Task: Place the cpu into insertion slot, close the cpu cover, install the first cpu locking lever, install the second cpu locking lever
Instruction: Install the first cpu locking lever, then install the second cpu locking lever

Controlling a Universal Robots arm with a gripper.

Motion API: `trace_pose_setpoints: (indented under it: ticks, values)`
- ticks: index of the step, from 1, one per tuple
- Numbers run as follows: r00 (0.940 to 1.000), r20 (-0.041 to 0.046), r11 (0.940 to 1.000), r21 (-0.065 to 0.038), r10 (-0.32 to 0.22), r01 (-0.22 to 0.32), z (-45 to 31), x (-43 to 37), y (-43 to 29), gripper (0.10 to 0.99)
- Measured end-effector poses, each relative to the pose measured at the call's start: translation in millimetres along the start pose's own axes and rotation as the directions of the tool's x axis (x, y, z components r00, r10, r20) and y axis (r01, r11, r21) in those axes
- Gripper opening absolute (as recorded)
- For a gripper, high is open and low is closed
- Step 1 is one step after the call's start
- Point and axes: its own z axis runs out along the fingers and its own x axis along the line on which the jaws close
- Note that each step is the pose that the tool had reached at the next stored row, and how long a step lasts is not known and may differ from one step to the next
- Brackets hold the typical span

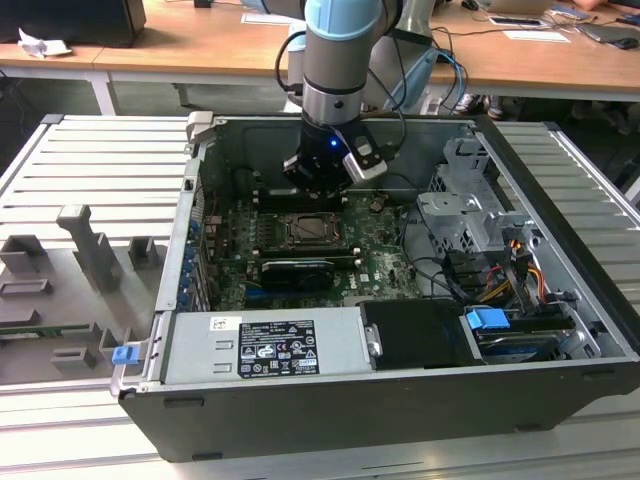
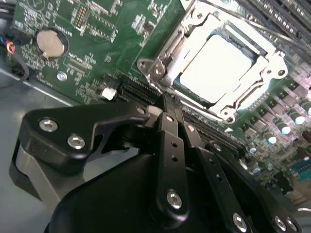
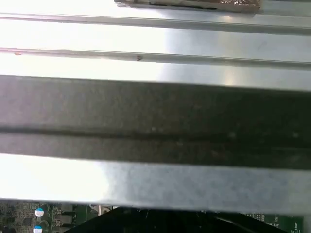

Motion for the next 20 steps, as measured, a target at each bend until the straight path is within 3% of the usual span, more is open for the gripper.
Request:
trace_pose_setpoints:
  ticks: [13,17,19,20]
  values:
    - [1.0,-0.0001,1.0,0.0,0.0,0.0,-0.7,0.4,-6.9,0.106]
    - [1.0,0.0,1.0,-0.001,0.0,0.0,-1.7,0.7,-14.2,0.106]
    - [1.0,0.0,1.0,-0.002,0.0,0.0,-14.0,0.7,-13.7,0.106]
    - [1.0,0.0003,1.0,-0.003,0.0,0.0,-14.0,0.7,-13.9,0.106]
